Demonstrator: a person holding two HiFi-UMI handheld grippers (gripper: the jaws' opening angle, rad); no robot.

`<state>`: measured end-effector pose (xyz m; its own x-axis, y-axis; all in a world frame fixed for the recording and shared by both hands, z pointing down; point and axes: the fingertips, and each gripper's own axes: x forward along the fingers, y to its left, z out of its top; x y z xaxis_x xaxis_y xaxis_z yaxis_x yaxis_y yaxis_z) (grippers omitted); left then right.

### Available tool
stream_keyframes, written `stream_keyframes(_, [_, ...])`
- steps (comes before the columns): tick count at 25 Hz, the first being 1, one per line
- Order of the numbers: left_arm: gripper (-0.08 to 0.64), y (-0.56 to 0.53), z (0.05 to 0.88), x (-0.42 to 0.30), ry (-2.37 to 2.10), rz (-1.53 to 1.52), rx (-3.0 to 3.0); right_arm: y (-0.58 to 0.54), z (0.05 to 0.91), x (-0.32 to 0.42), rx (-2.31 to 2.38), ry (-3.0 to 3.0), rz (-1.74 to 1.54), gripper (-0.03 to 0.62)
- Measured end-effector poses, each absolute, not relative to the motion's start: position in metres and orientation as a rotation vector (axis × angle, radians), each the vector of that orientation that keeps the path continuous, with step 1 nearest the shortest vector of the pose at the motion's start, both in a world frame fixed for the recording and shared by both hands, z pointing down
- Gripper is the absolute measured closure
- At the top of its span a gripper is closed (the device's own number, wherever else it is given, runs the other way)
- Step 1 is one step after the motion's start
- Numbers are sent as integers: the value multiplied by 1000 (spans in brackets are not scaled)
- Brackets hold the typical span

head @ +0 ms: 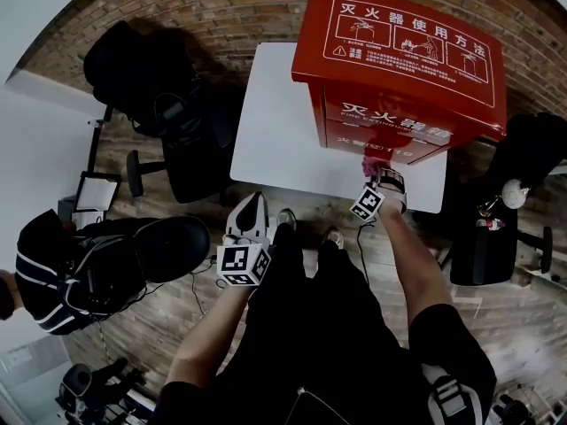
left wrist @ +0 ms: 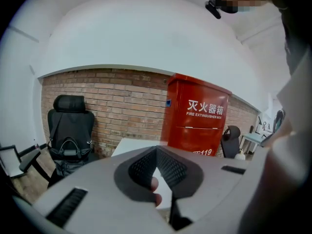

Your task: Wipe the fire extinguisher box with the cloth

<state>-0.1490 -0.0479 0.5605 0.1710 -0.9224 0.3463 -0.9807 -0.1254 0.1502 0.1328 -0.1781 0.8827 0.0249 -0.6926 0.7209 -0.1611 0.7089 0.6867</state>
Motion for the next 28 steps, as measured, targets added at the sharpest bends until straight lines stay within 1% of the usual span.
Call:
stream_keyframes(10, [541,-85,511,-125,-1816,212,2321,-185,856,133,784,-1539,-523,479])
stream_keyframes(21, [541,-80,521,-108,-1771,206,2338,-186,811,129,852,-1540,-588,477])
stream_keyframes(28, [541,-68,525,-110,-1764,224,2328,-184,784,129,882,-1524,-616,477])
